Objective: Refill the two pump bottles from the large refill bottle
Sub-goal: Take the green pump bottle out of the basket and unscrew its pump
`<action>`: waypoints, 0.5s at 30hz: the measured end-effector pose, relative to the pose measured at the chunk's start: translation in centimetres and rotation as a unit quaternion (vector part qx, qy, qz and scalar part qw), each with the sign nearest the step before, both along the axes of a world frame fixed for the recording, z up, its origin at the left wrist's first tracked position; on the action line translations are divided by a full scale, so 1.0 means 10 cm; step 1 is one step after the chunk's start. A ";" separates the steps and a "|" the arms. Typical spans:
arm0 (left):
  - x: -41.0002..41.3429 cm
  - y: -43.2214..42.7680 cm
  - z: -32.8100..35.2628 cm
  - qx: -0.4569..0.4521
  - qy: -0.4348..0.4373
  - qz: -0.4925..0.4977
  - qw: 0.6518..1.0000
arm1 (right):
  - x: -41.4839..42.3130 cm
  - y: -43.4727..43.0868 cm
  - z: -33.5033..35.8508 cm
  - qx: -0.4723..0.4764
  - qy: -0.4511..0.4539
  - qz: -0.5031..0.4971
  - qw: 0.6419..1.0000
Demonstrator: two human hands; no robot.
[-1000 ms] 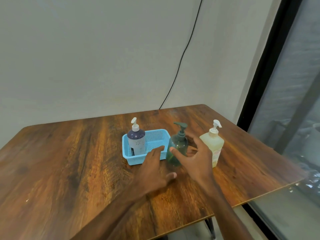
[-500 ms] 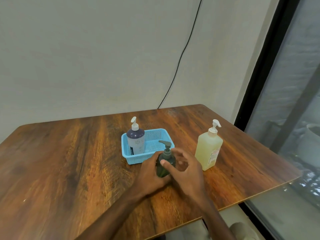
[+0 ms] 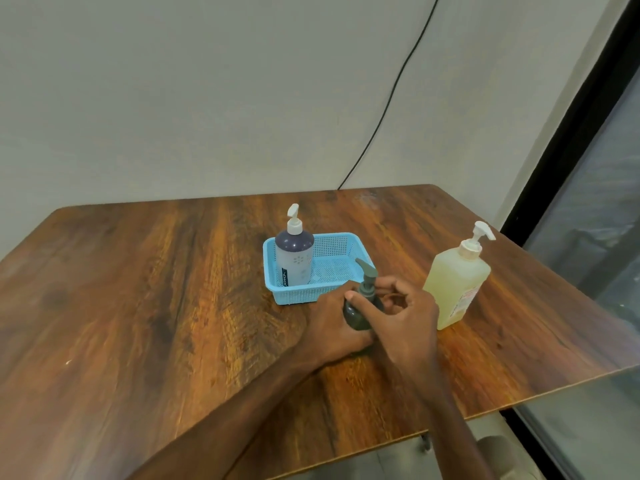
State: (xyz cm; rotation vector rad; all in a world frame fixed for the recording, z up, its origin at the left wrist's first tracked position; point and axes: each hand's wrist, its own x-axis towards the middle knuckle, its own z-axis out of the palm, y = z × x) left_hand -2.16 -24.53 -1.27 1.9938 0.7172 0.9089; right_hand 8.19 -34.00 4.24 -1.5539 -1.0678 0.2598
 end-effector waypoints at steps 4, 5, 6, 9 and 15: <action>-0.04 0.08 0.02 0.002 -0.017 -0.035 0.999 | 0.10 0.03 -0.04 0.001 0.004 0.062 0.998; -0.05 0.09 0.03 0.000 -0.025 -0.044 0.999 | 0.13 0.03 -0.05 0.002 0.003 0.091 0.996; -0.06 0.09 0.03 -0.004 -0.031 -0.050 0.998 | 0.16 0.03 -0.05 -0.002 0.010 0.129 0.992; -0.06 0.09 -0.02 -0.020 -0.047 -0.054 0.997 | 0.18 -0.01 -0.03 -0.016 0.067 0.237 0.969; -0.06 0.08 -0.09 -0.033 -0.053 -0.044 0.997 | 0.02 -0.08 0.04 -0.015 0.039 0.101 0.994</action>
